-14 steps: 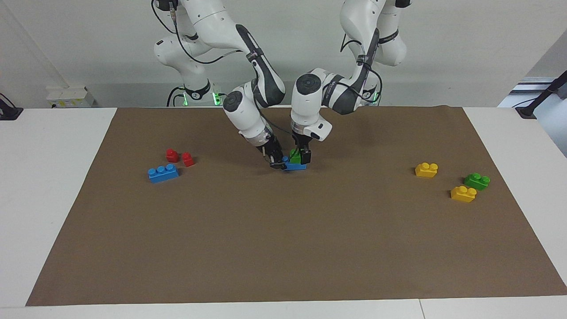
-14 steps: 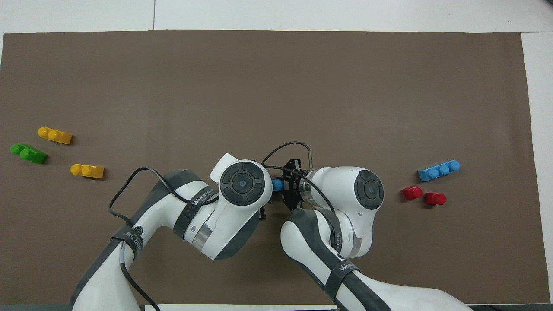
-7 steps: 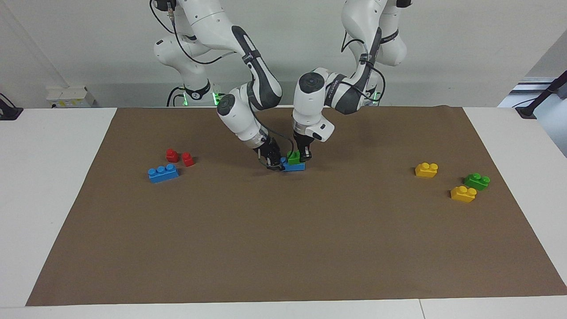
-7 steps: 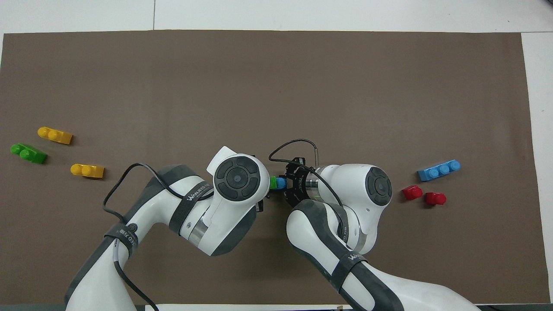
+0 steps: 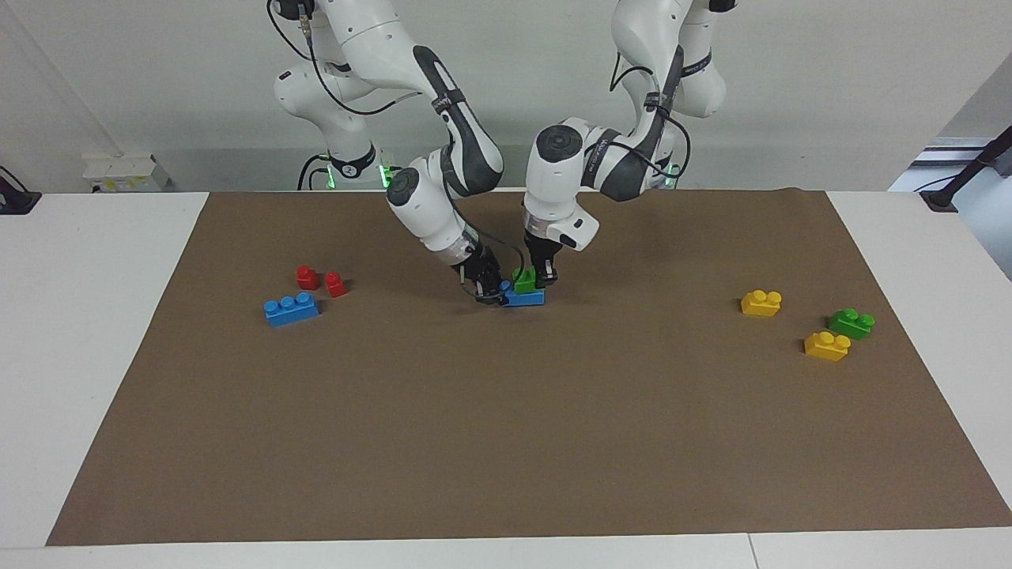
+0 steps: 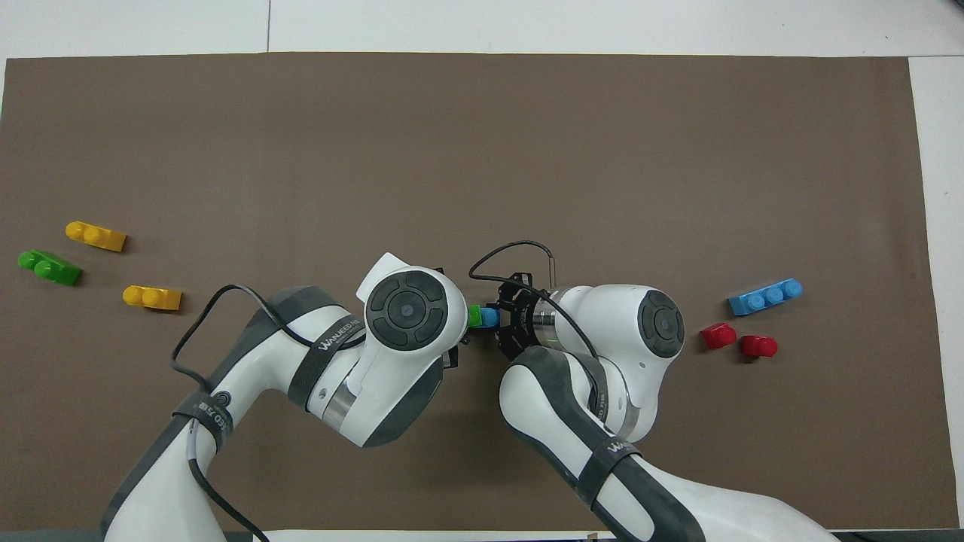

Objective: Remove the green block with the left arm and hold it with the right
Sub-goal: 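Pull the green and blue bricks apart with both grippers, then move the green block with the left gripper while the right gripper moves blue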

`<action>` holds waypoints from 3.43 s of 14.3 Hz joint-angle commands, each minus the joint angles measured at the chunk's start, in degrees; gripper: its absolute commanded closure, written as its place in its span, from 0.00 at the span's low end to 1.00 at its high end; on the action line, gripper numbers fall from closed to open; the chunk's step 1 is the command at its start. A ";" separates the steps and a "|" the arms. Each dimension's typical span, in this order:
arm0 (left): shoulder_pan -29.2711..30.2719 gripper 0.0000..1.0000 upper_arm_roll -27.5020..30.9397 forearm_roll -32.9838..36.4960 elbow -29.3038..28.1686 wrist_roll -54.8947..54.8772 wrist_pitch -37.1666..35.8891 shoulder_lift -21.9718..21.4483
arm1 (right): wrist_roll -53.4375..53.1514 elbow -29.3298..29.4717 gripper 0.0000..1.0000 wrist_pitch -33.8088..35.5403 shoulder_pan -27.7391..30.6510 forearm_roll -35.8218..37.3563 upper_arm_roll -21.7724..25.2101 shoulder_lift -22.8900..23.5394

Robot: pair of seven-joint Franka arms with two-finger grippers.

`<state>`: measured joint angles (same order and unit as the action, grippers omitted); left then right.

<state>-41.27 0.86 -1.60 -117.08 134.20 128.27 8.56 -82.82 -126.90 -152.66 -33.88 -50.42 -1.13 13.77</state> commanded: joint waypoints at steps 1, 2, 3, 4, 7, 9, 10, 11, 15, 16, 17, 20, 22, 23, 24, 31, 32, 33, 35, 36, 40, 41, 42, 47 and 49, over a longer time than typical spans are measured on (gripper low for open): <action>3.73 1.00 -0.24 -0.25 -0.17 -0.25 -4.16 -6.61 | 1.26 -0.19 1.00 -0.18 0.92 -1.44 -0.36 0.38; 4.61 1.00 -0.15 -0.25 -0.08 -0.43 -5.56 -8.54 | 1.17 -0.01 1.00 -0.01 1.01 -1.44 -0.36 0.38; 6.18 1.00 -0.15 -0.25 -0.08 -1.13 -6.79 -10.56 | 1.08 0.25 1.00 0.43 1.27 -1.44 -0.36 0.29; 8.03 1.00 -0.15 -0.25 -0.08 -3.22 -7.59 -12.67 | 1.08 0.51 1.00 1.56 1.62 -1.44 -0.28 0.12; 16.89 1.00 -0.07 -0.77 -0.08 -14.27 -11.72 -16.46 | 2.65 2.97 1.00 8.84 6.35 0.57 0.16 -1.02; 21.47 1.00 0.11 -1.13 -0.16 -23.85 -13.31 -16.73 | 3.63 4.81 1.00 14.47 10.92 4.43 0.17 -2.51; 23.67 1.00 0.11 -1.48 -0.16 -28.33 -13.57 -16.74 | 3.72 6.48 1.00 17.63 13.20 7.23 0.17 -2.95; 26.13 1.00 0.11 -2.00 -0.17 -32.90 -14.01 -16.74 | 3.89 8.49 1.00 21.23 15.66 9.52 0.17 -2.96; 32.82 1.00 0.20 -2.97 -1.30 -53.73 -14.19 -16.56 | 14.15 11.94 1.00 28.02 25.07 12.80 0.17 -2.08; 33.79 1.00 0.20 -2.97 -1.66 -57.35 -13.84 -16.12 | 16.88 11.51 1.00 29.07 27.09 13.84 0.25 -1.91; 34.75 1.00 0.20 -3.06 -1.83 -60.86 -13.58 -15.34 | 19.51 11.24 1.00 29.61 29.46 15.07 0.17 -1.64; 37.31 1.00 0.20 -3.33 -1.83 -68.44 -11.30 -12.26 | 23.75 11.06 1.00 30.67 35.27 16.84 0.17 -0.15; 38.71 1.00 0.29 -3.33 -1.83 -71.17 -8.67 -10.24 | 28.13 11.15 1.00 30.58 38.17 17.28 0.17 1.60; 39.42 1.00 0.29 -3.33 -1.75 -73.01 -7.52 -9.10 | 29.20 11.15 1.00 30.32 38.97 17.28 0.17 2.22; 40.03 1.00 0.29 -3.33 -1.83 -74.51 -6.12 -8.22 | 29.30 11.15 1.00 29.97 39.67 17.28 0.17 2.49; 43.03 1.00 0.29 -3.33 -1.83 -79.97 1.71 -1.71 | 29.73 10.45 1.00 29.61 42.31 17.37 0.25 2.67; 43.03 1.00 0.29 -3.33 -1.83 -80.06 2.50 -1.01 | 30.34 10.19 1.00 29.53 42.58 17.28 0.25 2.67; 43.03 1.00 0.29 -3.33 -1.83 -80.93 3.38 0.13 | 30.70 9.84 1.00 29.09 42.67 17.37 0.25 2.67; 43.11 1.00 0.29 -3.33 -1.66 -82.43 5.75 1.71 | 31.14 9.31 1.00 28.65 42.84 17.37 0.25 2.58; 43.03 1.00 0.29 -3.33 -0.96 -82.52 6.46 3.03 | 31.14 9.04 1.00 28.56 42.84 17.28 0.25 2.49; 43.03 1.00 0.29 -2.80 2.03 -85.40 8.13 7.08 | 31.23 7.55 1.00 27.16 42.84 17.37 0.25 2.31; 43.20 1.00 0.29 -2.89 2.12 -86.72 8.22 7.61 | 31.23 7.46 1.00 26.98 42.84 17.37 0.25 2.23; 43.64 1.00 0.29 -2.89 2.21 -87.43 8.57 8.13 | 31.32 7.46 1.00 26.98 42.84 17.28 0.25 2.23; 44.08 1.00 0.29 -2.97 2.38 -88.76 10.16 9.81 | 31.23 7.11 1.00 27.67 42.49 17.37 0.25 2.05; 44.69 1.00 0.20 -2.97 2.12 -89.72 10.94 9.81 | 30.88 7.63 0.58 28.47 42.14 17.37 0.25 2.05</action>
<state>2.01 1.54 -3.73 -115.69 47.05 137.44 16.58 -52.73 -118.73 -124.70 7.95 -34.16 -0.27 16.54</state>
